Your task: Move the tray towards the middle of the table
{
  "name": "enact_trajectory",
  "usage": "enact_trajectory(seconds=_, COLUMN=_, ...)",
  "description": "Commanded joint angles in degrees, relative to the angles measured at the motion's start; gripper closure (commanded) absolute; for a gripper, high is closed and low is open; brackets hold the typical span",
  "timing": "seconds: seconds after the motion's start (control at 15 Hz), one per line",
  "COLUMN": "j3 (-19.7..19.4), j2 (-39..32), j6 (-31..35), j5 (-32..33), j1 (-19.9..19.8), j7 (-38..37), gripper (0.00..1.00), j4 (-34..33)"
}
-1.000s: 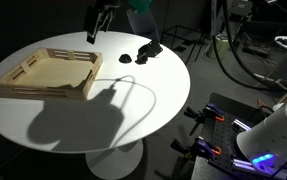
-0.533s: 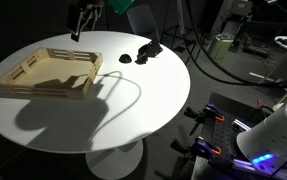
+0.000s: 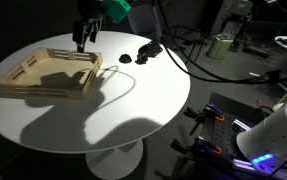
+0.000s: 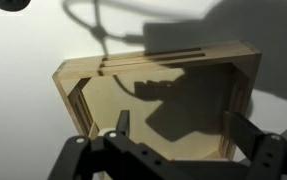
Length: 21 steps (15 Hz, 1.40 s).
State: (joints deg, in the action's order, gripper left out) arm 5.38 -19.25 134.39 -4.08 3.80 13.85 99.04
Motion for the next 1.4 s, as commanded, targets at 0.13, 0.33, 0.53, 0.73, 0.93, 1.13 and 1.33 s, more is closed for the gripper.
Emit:
enact_trajectory(seconds=0.13, j3=0.72, j2=-4.81, j6=-5.03, j5=0.29, j1=-1.20, j7=2.83, gripper=0.00, j4=-6.06)
enact_trajectory(seconds=0.33, j3=0.64, j2=-7.04, j6=-4.96, j5=1.55, j1=-0.87, j7=3.59, gripper=0.00, j4=-7.38)
enact_trajectory(seconds=0.53, j3=0.68, j2=-9.48, j6=-4.57, j5=2.68, j1=-0.80, j7=4.32, gripper=0.00, j4=-8.87)
enact_trajectory(seconds=0.73, j3=0.85, j2=-11.63, j6=-4.23, j5=3.64, j1=-0.97, j7=5.61, gripper=0.00, j4=-10.40)
enact_trajectory(seconds=0.93, j3=1.01, j2=-13.32, j6=-3.58, j5=4.47, j1=-1.24, j7=7.71, gripper=0.00, j4=-11.64)
enact_trajectory(seconds=1.13, j3=1.21, j2=-14.62, j6=-3.43, j5=4.82, j1=-1.56, j7=9.38, gripper=0.00, j4=-12.75)
enact_trajectory(seconds=1.33, j3=1.58, j2=-15.65, j6=-3.41, j5=4.50, j1=-1.99, j7=11.18, gripper=0.00, j4=-13.56)
